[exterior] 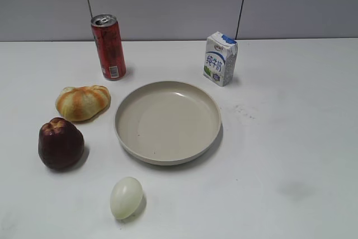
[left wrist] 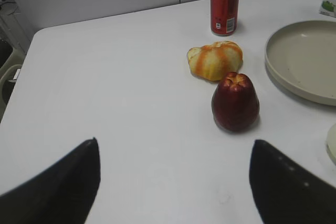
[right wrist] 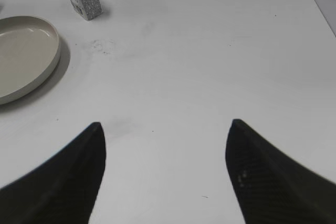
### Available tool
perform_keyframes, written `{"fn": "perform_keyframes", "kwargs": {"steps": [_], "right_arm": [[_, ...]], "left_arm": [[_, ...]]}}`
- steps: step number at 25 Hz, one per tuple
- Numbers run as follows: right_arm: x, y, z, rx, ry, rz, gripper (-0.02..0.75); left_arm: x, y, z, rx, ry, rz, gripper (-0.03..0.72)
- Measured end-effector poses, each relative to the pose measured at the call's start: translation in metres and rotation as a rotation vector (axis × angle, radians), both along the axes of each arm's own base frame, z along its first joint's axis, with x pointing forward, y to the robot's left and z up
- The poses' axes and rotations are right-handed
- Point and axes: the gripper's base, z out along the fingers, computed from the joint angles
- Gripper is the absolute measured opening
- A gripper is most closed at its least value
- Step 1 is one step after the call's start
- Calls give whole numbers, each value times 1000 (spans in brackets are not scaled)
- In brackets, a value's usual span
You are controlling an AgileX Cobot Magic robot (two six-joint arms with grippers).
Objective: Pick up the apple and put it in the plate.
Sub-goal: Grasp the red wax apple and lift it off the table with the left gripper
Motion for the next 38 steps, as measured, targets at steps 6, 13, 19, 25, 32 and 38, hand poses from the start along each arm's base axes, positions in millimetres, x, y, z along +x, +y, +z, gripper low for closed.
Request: {"fn": "perform_keyframes", "kwargs": {"steps": [6,13,19,25,32,38], "right_arm": [[0,0,0,0,0,0,571],[0,0,0,0,0,0,571],[0,0,0,0,0,0,571],[0,0,0,0,0,0,571],[0,0,0,0,0,0,571],[0,0,0,0,0,0,571]], "left_arm": [[0,0,0,0,0,0,692],[0,0,0,0,0,0,664],[19,-6,18,-43,-27,-17,634],[96,-21,28,-95,112,-16,634],[207,-52,10,-115,524,-123,634],[266,-83,-15,-49,677,-205,640]]}}
